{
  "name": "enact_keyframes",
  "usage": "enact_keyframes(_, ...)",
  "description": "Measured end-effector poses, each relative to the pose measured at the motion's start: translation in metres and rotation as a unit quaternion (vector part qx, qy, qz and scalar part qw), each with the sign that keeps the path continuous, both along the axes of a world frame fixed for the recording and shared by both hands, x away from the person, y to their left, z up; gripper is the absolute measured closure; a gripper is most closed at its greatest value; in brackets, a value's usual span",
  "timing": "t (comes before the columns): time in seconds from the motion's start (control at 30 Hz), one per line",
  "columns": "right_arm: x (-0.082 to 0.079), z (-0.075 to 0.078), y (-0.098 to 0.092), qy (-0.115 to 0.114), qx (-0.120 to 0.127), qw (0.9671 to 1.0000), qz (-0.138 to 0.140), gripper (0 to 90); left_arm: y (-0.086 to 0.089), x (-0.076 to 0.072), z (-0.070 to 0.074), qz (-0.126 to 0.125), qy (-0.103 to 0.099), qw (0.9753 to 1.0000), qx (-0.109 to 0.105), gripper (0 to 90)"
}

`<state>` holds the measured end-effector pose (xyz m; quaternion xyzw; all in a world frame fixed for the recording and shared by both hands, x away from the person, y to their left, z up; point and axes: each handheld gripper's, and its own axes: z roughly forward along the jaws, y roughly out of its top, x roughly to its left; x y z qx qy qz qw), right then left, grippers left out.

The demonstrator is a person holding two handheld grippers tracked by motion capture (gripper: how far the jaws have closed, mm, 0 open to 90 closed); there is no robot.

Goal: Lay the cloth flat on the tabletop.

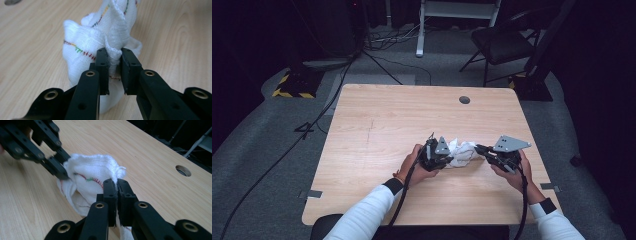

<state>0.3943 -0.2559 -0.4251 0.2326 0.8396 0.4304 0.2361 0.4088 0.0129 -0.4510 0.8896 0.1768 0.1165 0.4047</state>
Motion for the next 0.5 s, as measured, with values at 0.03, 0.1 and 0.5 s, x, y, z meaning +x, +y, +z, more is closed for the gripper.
enact_keyframes(0.03,0.000,0.000,-0.001,-0.001,0.005,1.0000,-0.001,86.4,0.005,-0.001,0.006,-0.004,0.000,1.0000,-0.007,78.3)
enact_keyframes(0.1,0.000,0.002,-0.002,-0.003,0.006,1.0000,-0.003,86.5,0.012,-0.003,0.013,-0.004,-0.012,0.9999,-0.006,81.8)
enact_keyframes(0.5,-0.002,0.017,-0.020,-0.026,0.037,0.9983,-0.037,86.5,0.066,-0.007,0.049,0.021,-0.049,0.9979,-0.035,85.2)
